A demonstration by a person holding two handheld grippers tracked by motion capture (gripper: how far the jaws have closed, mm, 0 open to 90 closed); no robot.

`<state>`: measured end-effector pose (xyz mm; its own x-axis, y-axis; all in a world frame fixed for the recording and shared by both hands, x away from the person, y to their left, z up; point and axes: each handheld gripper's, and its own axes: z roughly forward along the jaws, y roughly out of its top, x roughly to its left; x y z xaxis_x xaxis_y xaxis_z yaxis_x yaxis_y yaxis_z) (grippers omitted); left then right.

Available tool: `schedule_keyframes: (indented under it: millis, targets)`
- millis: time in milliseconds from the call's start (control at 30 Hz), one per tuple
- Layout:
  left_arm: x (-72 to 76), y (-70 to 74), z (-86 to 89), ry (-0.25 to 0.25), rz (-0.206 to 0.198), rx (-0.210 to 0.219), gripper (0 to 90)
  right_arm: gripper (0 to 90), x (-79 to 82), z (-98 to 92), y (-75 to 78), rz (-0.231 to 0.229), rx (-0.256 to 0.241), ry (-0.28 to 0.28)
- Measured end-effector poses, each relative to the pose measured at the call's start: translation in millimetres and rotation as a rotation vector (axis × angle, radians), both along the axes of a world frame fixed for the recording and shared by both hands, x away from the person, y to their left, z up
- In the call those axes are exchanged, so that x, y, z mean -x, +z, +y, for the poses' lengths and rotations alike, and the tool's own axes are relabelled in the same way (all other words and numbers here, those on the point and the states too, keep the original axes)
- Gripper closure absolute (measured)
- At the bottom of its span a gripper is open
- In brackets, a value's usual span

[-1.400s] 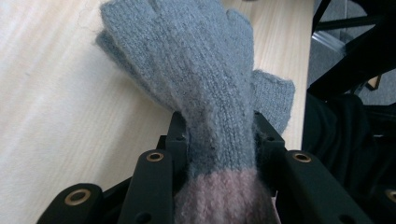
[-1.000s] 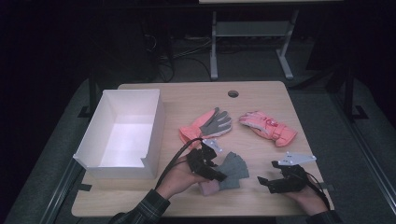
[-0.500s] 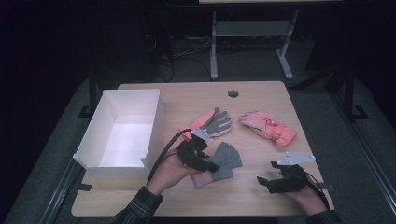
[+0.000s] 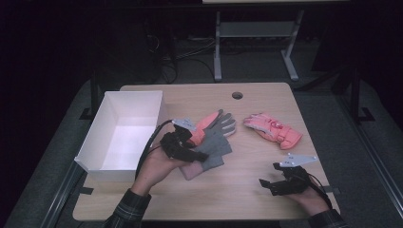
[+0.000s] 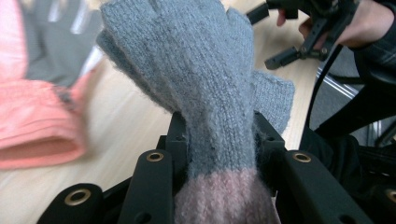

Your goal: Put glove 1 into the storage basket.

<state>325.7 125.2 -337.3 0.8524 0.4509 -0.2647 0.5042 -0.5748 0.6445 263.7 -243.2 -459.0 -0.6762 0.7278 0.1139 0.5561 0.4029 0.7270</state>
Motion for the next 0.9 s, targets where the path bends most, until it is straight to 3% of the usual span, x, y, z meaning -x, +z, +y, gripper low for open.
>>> schedule_keyframes:
  millis: [267,433,900]
  targets:
    - [-9.1,17.0,22.6,0.073,-0.022,0.021,66.1,14.4,-4.3,5.9,0.9,0.000,-0.005,0.020]
    - [-19.1,32.8,39.8,0.123,-0.042,0.008,66.1,14.3,-4.5,7.1,1.5,-0.004,-0.008,0.026]
    - [-35.1,53.2,89.7,0.266,-0.077,-0.002,66.1,14.4,-5.3,6.6,1.4,-0.003,-0.010,0.024]
